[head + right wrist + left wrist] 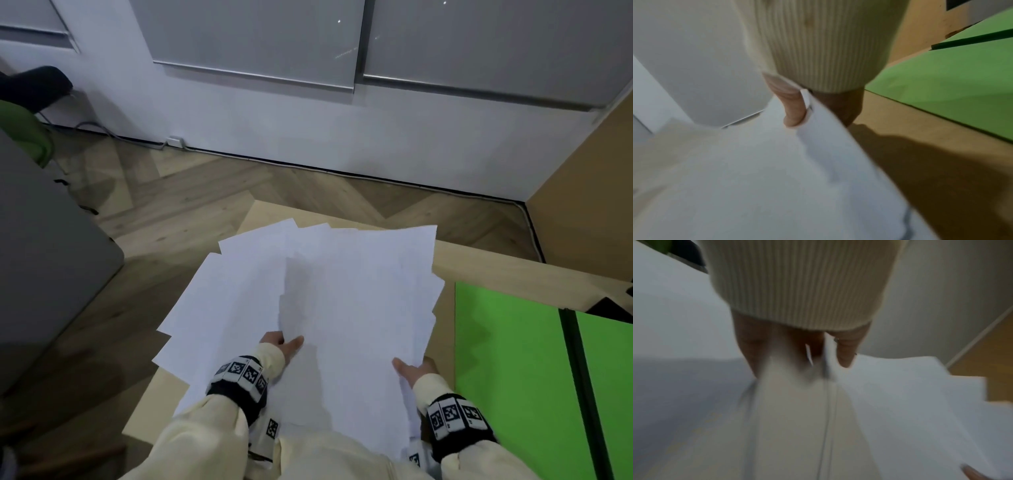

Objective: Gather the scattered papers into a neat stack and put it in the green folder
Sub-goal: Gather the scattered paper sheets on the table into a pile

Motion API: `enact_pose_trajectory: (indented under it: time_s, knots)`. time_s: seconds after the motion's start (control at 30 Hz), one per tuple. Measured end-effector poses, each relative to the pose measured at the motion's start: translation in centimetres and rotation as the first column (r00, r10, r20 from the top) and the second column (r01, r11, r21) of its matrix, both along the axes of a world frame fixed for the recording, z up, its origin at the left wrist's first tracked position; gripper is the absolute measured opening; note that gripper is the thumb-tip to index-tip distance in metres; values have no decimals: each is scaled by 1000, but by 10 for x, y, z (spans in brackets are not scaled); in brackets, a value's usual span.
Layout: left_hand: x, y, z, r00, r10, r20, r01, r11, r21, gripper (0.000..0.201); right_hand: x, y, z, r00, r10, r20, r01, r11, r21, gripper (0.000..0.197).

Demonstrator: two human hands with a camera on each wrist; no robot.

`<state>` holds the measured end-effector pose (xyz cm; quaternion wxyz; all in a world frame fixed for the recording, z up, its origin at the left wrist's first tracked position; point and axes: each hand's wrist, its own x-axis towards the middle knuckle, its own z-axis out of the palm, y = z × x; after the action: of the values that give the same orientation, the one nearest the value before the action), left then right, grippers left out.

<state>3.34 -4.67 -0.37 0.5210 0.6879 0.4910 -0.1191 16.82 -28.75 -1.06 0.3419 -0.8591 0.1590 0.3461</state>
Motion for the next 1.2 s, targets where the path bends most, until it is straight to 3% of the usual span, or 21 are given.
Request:
enact_pose_trajectory:
  time_s: [0.07,0.1,0.17,0.23,0.4,0.6,0.7,0.83,0.93,1.1,1.2]
  knots:
    - [-6,20,1,987,160,19,-161,983,90,15,8,-10,0,995,-78,62,80,997,-18,70]
    - [-10,32,-1,970,241,-20,-234,956,175,18,10,-14,0,989,-117,87,119,993,-25,69]
    - [-21,51,-3,925,326,-197,-236,897,373,37,13,-20,-1,981,-160,109,162,987,-19,65]
    - [-30,61,-5,887,337,-315,-171,875,453,61,12,-24,-2,977,-196,86,197,980,-3,62]
    - [-33,53,-10,889,222,-400,-22,894,447,98,12,-19,-3,975,-213,59,215,976,-35,53]
    - [-28,55,-7,886,207,-415,-37,924,382,106,9,-15,-4,986,-162,45,164,984,-65,49]
    - [-26,61,-5,896,156,-416,-9,943,334,93,10,-17,-4,991,-132,36,134,988,-78,48]
    - [-20,66,3,879,-3,-477,168,937,305,56,11,-20,0,991,-130,32,132,988,-81,58]
    - [-11,66,12,908,-73,-413,217,924,314,40,15,-24,3,993,-105,52,109,991,-78,61]
    - [19,55,31,943,-193,-270,284,889,358,43,19,-18,2,999,-21,29,23,998,-61,35]
    - [28,55,35,969,-191,-160,232,923,306,60,16,-14,4,999,-6,41,8,999,-46,46]
